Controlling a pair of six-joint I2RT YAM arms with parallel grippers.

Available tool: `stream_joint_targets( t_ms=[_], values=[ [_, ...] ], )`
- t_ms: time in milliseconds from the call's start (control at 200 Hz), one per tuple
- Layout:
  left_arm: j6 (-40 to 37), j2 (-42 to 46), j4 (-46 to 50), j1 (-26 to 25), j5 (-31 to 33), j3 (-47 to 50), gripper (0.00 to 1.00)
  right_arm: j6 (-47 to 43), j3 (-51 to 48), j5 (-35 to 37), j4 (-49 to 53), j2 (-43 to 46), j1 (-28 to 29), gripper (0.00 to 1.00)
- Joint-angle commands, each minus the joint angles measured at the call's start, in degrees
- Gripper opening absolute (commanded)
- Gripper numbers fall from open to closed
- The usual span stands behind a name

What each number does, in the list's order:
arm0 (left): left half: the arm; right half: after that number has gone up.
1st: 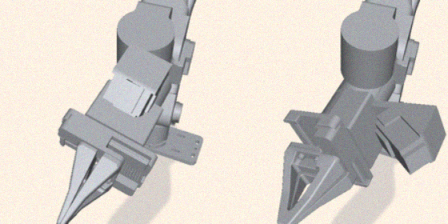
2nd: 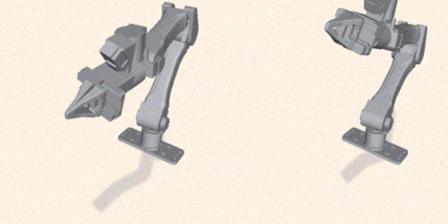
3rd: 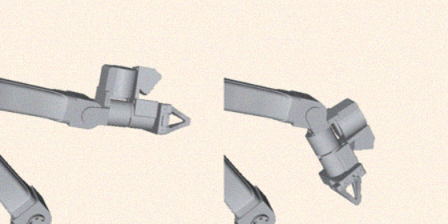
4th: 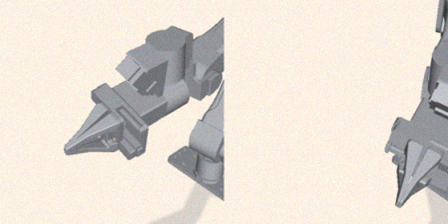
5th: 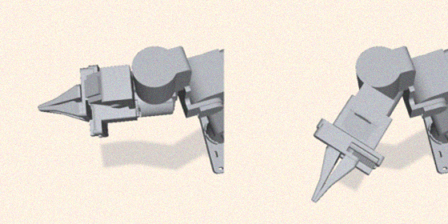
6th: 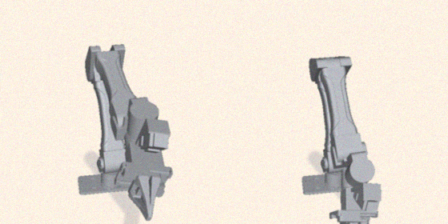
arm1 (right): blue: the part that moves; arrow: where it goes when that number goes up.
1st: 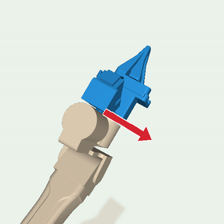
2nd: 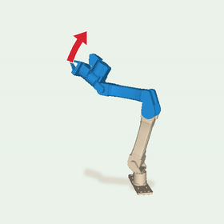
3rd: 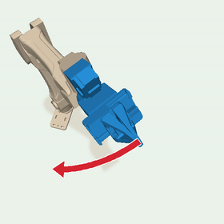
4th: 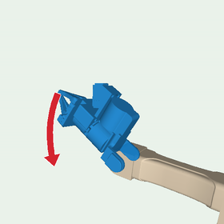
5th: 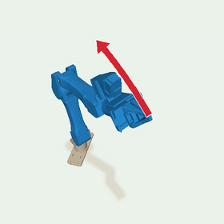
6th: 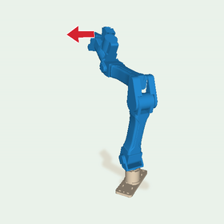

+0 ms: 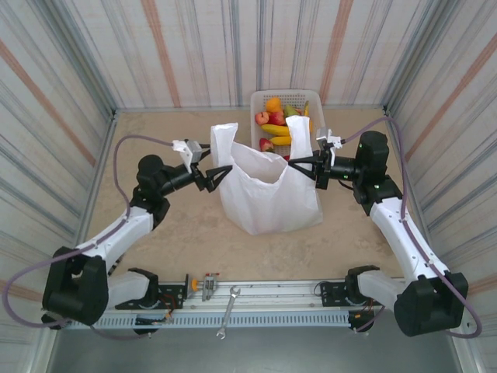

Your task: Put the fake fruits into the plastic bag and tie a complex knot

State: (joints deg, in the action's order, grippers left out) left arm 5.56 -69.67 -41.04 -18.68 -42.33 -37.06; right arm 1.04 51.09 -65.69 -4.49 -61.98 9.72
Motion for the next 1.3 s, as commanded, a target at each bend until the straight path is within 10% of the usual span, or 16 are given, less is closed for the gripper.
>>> stream_joint_targets(
  t_ms=[0, 150, 321, 1292],
  values=[
    [0.2, -3.5, -8.8, 0.4, -6.4, -3.5, 0.88, 1.0, 0.6, 0.1, 0.3, 1.4, -0.5, 0.00],
    [2.5, -8.5, -18.0, 0.4, -8.9, -4.3, 0.86, 1.0, 0.7, 0.2, 0.6, 1.5, -0.6, 0.00],
    [4.2, -12.3, -16.3, 0.3, -14.4, -9.6, 0.59, 1.2, 1.2, 0.1, 1.1, 1.4, -0.6, 0.00],
    [5.0, -9.7, -14.9, -2.6, -20.2, -4.9, 0.13, 1.2, 1.4, 0.8, 1.6, 1.7, -0.8, 0.00]
  ],
)
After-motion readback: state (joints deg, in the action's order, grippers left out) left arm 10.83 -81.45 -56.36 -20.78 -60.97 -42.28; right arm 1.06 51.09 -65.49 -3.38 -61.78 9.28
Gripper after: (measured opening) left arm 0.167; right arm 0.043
